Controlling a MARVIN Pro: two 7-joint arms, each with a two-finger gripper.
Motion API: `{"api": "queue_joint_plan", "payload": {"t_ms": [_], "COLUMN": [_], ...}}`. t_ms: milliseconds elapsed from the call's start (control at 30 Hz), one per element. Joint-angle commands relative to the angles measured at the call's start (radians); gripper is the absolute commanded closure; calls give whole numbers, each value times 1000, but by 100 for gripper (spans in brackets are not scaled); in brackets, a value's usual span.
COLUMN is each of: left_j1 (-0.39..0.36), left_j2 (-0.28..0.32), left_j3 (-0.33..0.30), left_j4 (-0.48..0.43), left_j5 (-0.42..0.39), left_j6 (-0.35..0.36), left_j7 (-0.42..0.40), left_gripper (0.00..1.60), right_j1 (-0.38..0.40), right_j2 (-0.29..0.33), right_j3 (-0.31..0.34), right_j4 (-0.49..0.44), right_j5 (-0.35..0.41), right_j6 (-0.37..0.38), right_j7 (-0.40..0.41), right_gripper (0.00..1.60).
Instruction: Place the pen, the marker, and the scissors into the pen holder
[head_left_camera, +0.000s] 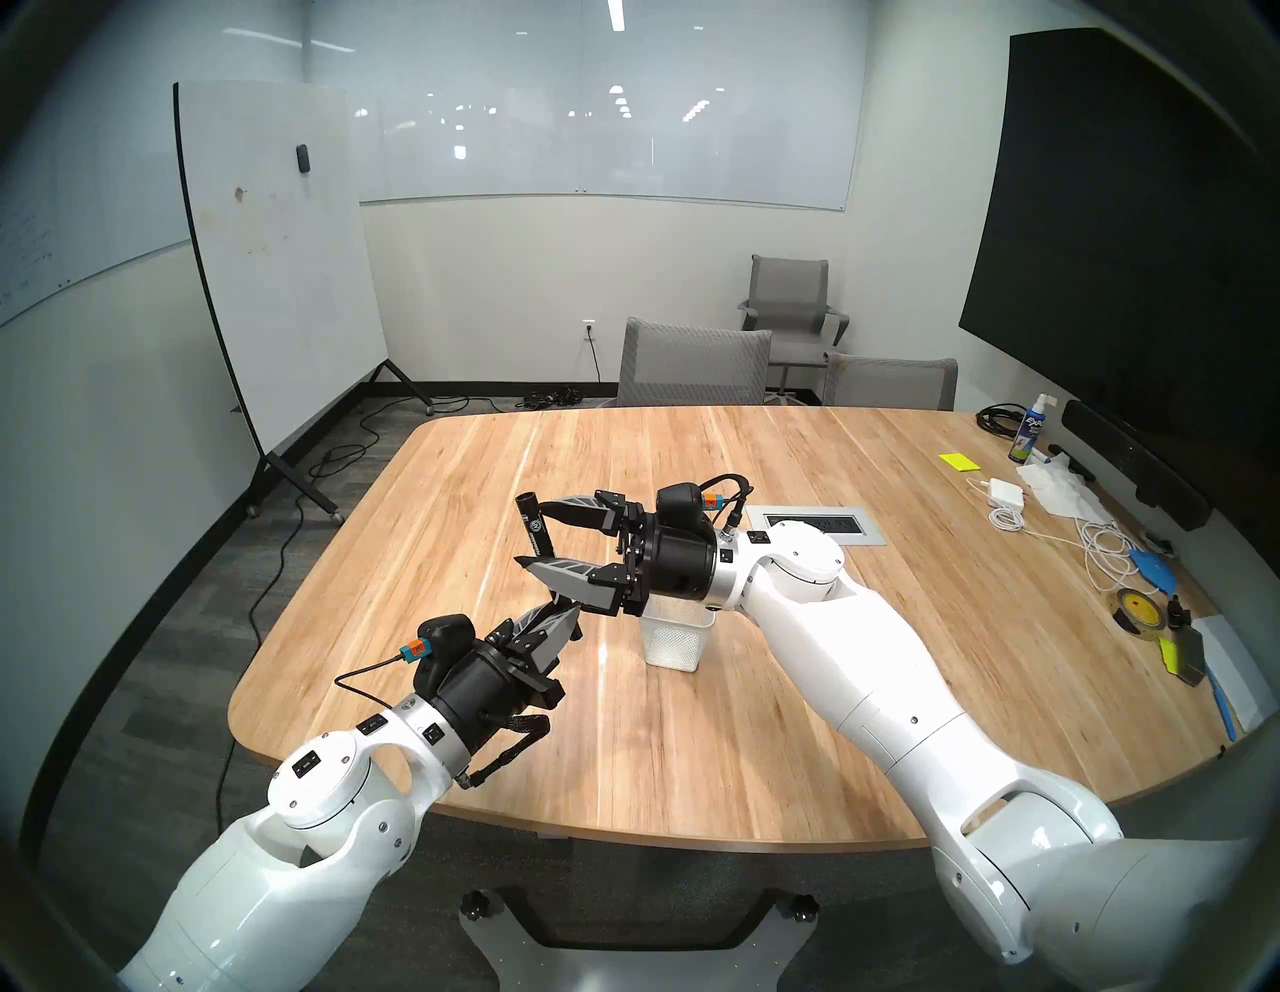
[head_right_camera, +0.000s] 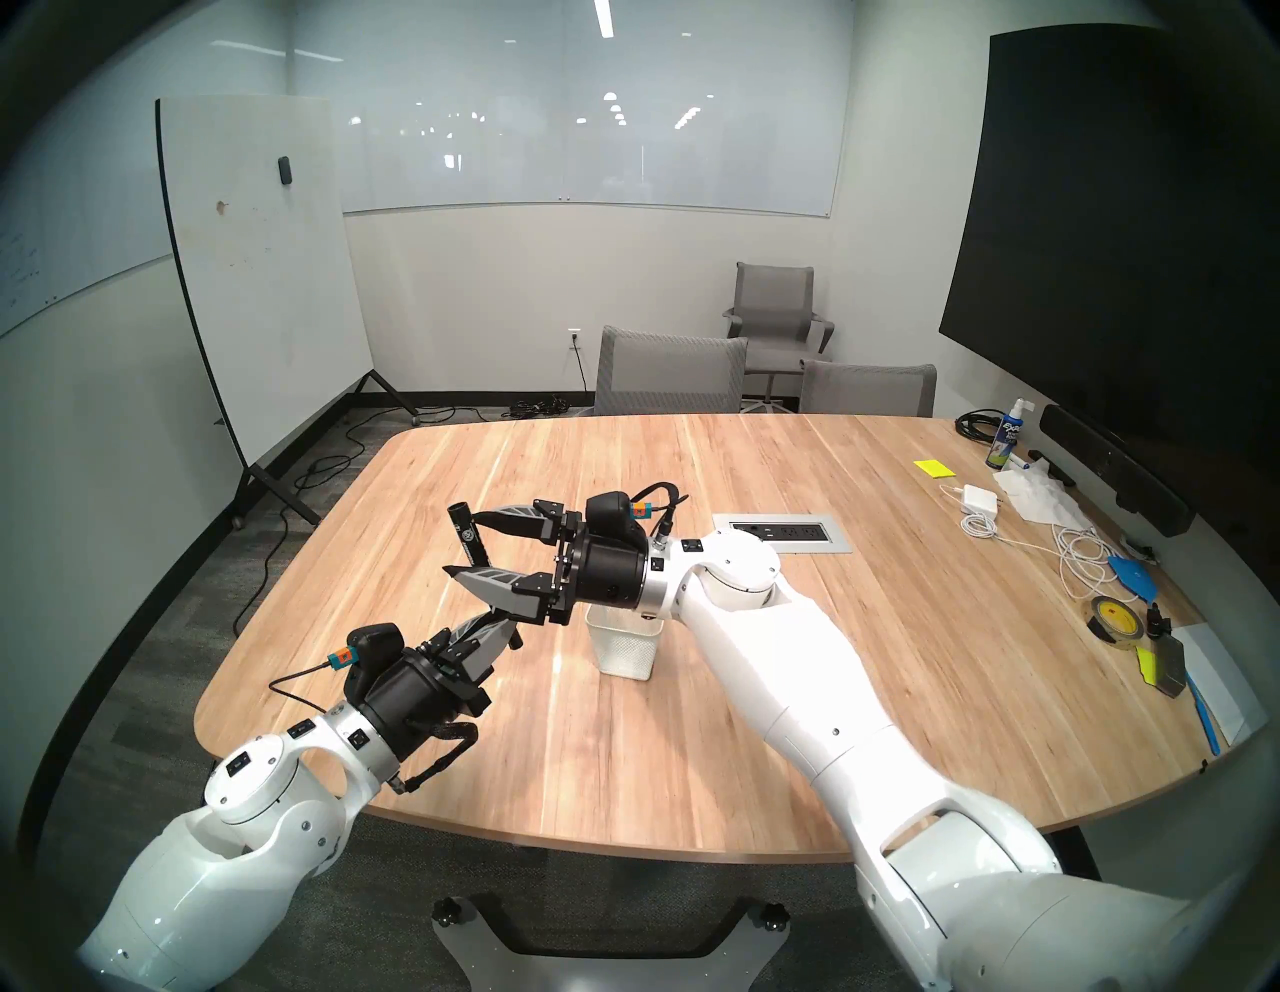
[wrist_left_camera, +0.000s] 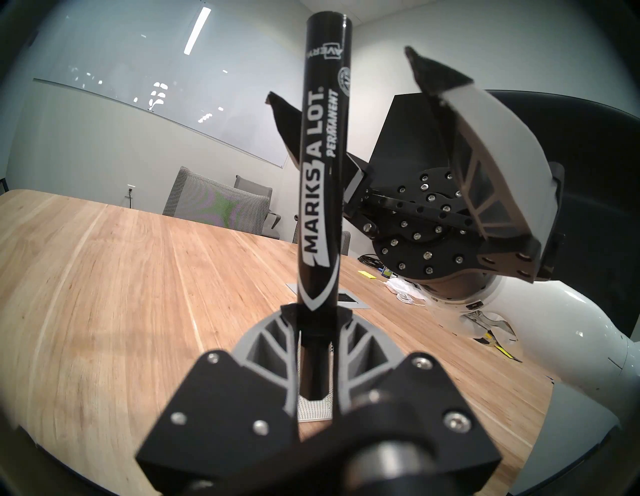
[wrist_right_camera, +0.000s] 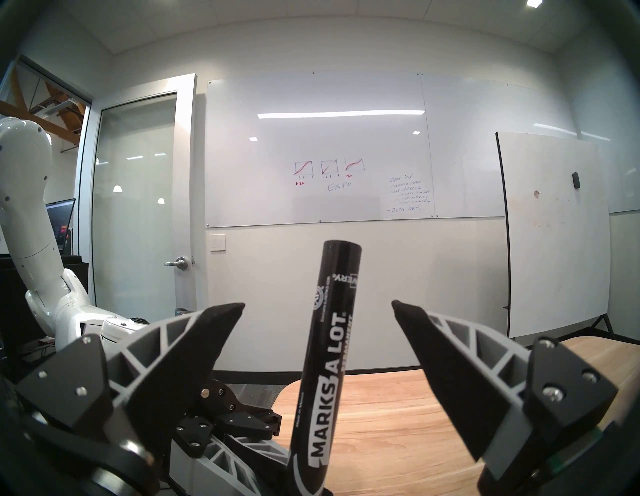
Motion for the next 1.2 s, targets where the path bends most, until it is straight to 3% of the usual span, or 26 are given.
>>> {"api": "queue_joint_plan", "payload": {"t_ms": [0, 233, 300, 1167], "left_j1": [0, 0, 0, 0], "left_j2": [0, 0, 0, -1], "left_j3": [-3, -3, -3, -4], "left_j4": [-23, -23, -23, -23], "left_j5": [-2, -2, -2, -1], "left_j6": [0, 0, 0, 1], "left_j7": [1, 1, 1, 0], "left_gripper": [160, 160, 160, 160], "right_j1": [24, 24, 17, -21], "right_j2": [-20, -23, -25, -7], "right_j3": [0, 0, 4, 41], "right_j4": [-2, 1, -2, -19], "right_j5": [4, 5, 4, 18], "right_j6": [-2, -3, -16, -49], "right_j7": [1, 1, -5, 10], "right_gripper": [0, 0, 160, 160]}}
